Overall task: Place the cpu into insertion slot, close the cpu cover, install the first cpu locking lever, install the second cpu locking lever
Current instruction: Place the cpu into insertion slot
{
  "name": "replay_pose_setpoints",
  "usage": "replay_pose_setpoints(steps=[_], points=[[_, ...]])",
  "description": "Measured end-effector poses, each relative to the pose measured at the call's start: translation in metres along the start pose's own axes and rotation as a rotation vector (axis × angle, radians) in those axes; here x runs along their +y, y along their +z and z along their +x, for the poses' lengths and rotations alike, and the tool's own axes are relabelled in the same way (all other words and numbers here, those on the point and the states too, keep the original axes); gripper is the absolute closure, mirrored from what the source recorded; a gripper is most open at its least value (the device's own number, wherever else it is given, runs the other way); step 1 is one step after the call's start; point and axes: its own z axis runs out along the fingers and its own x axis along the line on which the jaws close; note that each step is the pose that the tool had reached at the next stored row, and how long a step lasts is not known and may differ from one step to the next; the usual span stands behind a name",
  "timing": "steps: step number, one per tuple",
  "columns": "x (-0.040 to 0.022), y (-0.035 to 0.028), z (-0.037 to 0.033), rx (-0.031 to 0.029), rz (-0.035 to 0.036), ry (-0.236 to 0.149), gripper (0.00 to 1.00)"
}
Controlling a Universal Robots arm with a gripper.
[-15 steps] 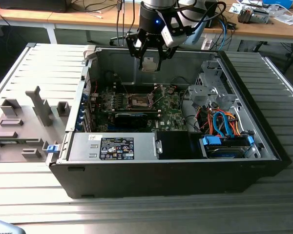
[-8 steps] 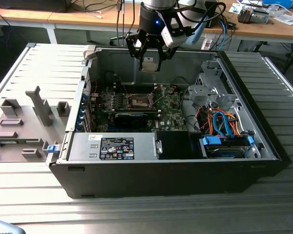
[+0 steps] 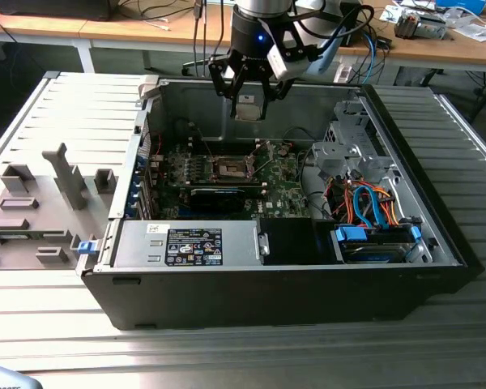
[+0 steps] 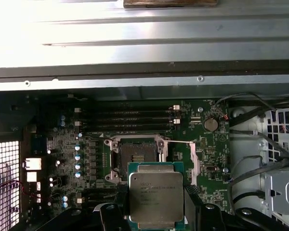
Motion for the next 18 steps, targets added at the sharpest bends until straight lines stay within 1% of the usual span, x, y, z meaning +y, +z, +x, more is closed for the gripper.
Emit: replay_pose_setpoints(steps=[18], points=[[-0.0001,0.0026,0.0000,-0.0003,0.0104,0.000,0.45]])
